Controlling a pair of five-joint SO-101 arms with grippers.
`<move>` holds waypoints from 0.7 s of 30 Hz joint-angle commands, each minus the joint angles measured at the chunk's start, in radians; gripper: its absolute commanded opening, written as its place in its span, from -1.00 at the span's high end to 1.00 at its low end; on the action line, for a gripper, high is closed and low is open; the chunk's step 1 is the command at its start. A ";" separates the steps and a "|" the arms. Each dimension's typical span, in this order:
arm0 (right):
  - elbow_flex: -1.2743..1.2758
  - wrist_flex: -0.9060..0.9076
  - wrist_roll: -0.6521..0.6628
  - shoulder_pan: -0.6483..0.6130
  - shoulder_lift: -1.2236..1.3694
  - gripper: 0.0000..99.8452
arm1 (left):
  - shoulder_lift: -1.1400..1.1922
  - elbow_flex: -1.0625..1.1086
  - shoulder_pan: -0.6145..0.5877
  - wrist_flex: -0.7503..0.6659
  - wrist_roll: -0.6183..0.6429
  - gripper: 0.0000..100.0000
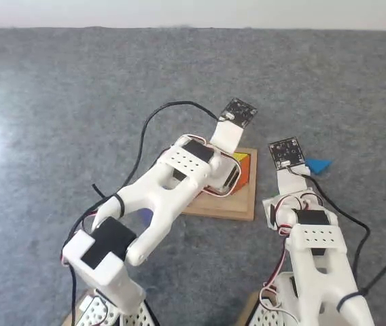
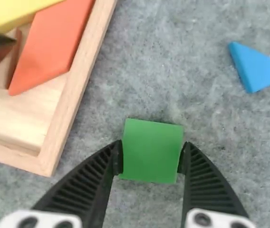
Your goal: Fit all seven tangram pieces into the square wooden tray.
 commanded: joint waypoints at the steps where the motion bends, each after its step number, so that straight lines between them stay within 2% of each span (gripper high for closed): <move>1: -0.006 -0.022 -0.005 0.007 -0.033 0.60 | -0.032 -0.051 0.021 0.046 -0.035 0.71; 4: -0.006 -0.021 -0.005 0.007 -0.033 0.60 | -0.032 -0.053 0.020 0.052 -0.041 0.76; 9: -0.006 -0.021 -0.005 0.007 -0.033 0.60 | -0.032 -0.028 0.038 0.104 -0.133 0.79; 14: -0.006 -0.021 -0.005 0.007 -0.033 0.60 | -0.023 0.035 0.058 0.052 -0.209 0.79; 19: -0.006 -0.021 -0.005 0.007 -0.033 0.60 | -0.021 0.036 0.052 0.049 -0.213 0.78; 21: -0.006 -0.021 -0.005 0.007 -0.033 0.60 | -0.021 0.039 0.049 0.052 -0.213 0.71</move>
